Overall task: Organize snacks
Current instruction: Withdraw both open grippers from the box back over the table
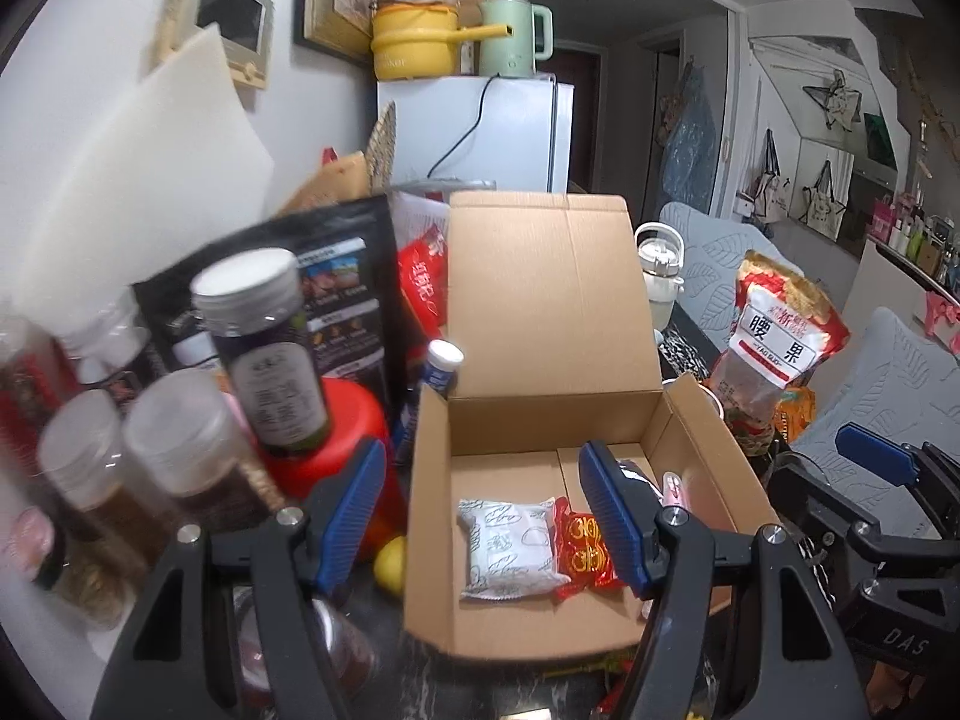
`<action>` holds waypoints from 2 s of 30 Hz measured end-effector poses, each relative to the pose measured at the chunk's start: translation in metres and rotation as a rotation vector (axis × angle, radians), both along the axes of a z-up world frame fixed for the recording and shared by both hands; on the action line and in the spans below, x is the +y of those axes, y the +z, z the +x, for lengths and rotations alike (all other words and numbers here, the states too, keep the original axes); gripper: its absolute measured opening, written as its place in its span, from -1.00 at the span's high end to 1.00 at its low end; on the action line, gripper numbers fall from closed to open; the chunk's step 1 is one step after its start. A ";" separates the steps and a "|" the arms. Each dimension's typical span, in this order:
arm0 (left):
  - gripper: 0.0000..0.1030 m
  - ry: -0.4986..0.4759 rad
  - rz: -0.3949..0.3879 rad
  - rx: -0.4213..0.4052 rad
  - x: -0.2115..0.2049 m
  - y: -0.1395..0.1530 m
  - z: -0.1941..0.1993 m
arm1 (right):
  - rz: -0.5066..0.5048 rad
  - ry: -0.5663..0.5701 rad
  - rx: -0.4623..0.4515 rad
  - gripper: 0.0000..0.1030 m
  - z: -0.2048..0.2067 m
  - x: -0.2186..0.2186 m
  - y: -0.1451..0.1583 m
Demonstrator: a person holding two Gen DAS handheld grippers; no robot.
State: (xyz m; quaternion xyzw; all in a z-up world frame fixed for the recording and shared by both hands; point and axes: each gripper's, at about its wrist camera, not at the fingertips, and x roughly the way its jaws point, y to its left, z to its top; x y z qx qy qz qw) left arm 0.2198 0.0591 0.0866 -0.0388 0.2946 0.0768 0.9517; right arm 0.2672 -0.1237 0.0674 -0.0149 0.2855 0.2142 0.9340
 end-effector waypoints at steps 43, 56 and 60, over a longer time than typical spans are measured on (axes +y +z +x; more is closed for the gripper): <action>-0.29 -0.120 -0.005 0.036 -0.042 -0.026 -0.165 | 0.032 -0.113 -0.051 -0.59 -0.197 -0.066 -0.019; -0.29 -0.144 -0.043 0.087 -0.051 -0.062 -0.173 | 0.023 -0.110 0.019 -0.59 -0.223 -0.071 -0.058; -0.29 -0.139 -0.029 0.129 -0.055 -0.080 -0.166 | 0.022 -0.097 0.032 -0.59 -0.224 -0.071 -0.069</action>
